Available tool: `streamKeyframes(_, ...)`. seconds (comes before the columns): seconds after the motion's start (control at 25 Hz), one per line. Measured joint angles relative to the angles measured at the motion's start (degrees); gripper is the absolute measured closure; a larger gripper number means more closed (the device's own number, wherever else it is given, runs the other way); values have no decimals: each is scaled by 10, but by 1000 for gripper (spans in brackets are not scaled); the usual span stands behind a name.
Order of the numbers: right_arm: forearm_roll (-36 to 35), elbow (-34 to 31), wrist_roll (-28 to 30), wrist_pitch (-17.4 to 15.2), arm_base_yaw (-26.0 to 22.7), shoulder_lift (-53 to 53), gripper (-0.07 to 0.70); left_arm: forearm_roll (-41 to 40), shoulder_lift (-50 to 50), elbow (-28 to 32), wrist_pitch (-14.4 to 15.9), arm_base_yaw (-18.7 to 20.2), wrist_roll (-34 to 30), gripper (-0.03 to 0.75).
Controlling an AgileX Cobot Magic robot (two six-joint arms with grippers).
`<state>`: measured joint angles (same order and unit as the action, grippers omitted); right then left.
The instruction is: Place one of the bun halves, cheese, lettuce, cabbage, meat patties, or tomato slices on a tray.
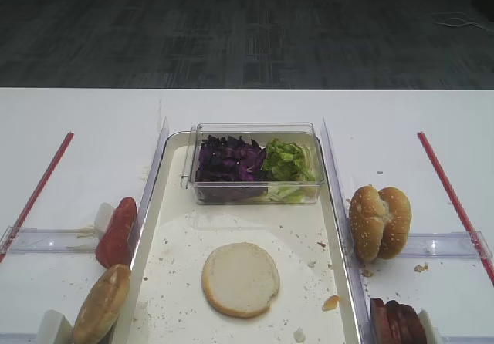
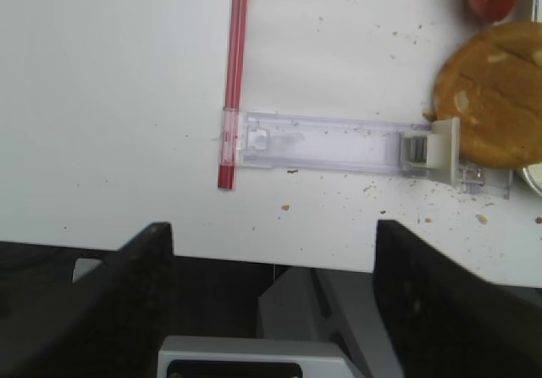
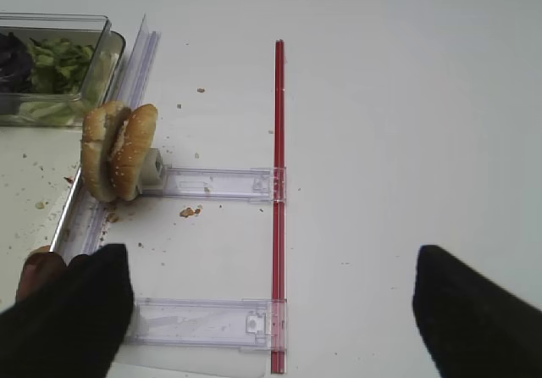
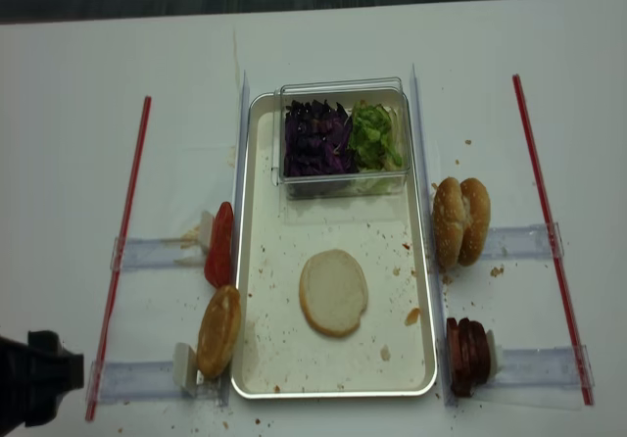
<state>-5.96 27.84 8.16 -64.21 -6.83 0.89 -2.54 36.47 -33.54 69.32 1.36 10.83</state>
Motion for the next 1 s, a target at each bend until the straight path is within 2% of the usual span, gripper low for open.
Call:
streamKeyframes(0.16,0,0,0,0,0,0,-62,0,-60,35,-1,0,-2,225)
streamKeyframes(0.36,0,0,0,0,0,0,-62,0,-116,50,-20,-1,-14,225)
streamKeyframes(0.68,0,0,0,0,0,0,-62,2,-204,53,-22,-2,-36,225)
streamKeyframes(1.0,0,0,0,0,0,0,-62,14,-344,53,-20,-2,-56,225)
